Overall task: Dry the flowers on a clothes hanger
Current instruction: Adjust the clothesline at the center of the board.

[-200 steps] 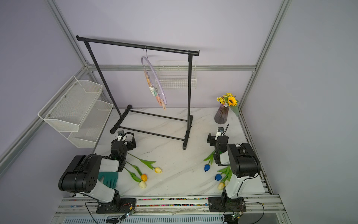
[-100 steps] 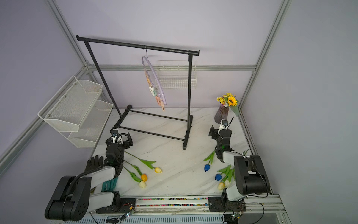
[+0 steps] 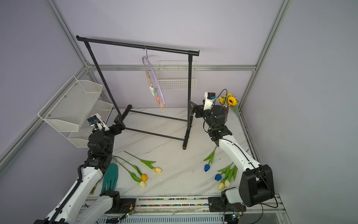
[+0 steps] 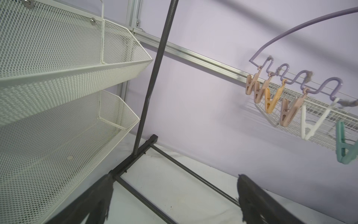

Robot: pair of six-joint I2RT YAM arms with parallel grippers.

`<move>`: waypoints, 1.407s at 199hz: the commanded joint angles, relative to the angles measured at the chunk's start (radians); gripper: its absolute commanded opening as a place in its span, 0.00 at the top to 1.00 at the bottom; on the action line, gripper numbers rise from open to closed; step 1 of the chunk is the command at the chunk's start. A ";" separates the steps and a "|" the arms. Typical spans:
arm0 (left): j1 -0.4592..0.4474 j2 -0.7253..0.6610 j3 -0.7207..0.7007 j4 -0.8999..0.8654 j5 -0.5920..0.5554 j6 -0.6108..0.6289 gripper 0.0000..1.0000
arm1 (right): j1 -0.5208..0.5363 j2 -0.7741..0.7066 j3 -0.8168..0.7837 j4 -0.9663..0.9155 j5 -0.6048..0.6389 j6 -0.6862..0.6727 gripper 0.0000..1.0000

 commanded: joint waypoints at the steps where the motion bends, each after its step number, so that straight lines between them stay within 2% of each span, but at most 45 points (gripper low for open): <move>1: -0.001 -0.034 0.054 -0.062 0.143 -0.046 0.00 | 0.029 0.054 0.064 -0.038 0.095 -0.039 0.03; 18: -0.001 -0.046 0.075 -0.055 0.201 -0.067 0.00 | 0.068 0.095 0.104 0.005 0.132 -0.073 0.03; 43: -0.001 -0.057 0.111 -0.087 0.214 -0.071 0.00 | 0.121 0.176 0.171 0.047 0.234 -0.142 0.08; 87: -0.001 -0.088 0.117 -0.102 0.219 -0.070 0.00 | 0.175 0.265 0.261 0.122 0.382 -0.221 0.43; 112: 0.001 -0.107 0.120 -0.110 0.206 -0.062 0.00 | 0.189 0.261 0.252 0.150 0.406 -0.237 0.62; 182: 0.001 -0.115 0.150 -0.145 0.149 -0.027 0.00 | 0.189 0.150 0.140 0.189 0.474 -0.310 0.93; 223: 0.001 -0.093 0.192 -0.141 0.182 -0.024 0.00 | 0.182 0.051 0.052 0.185 0.496 -0.329 0.97; 280: 0.001 0.039 0.345 -0.178 0.254 0.090 0.00 | 0.124 -0.137 -0.021 0.020 0.387 -0.319 0.99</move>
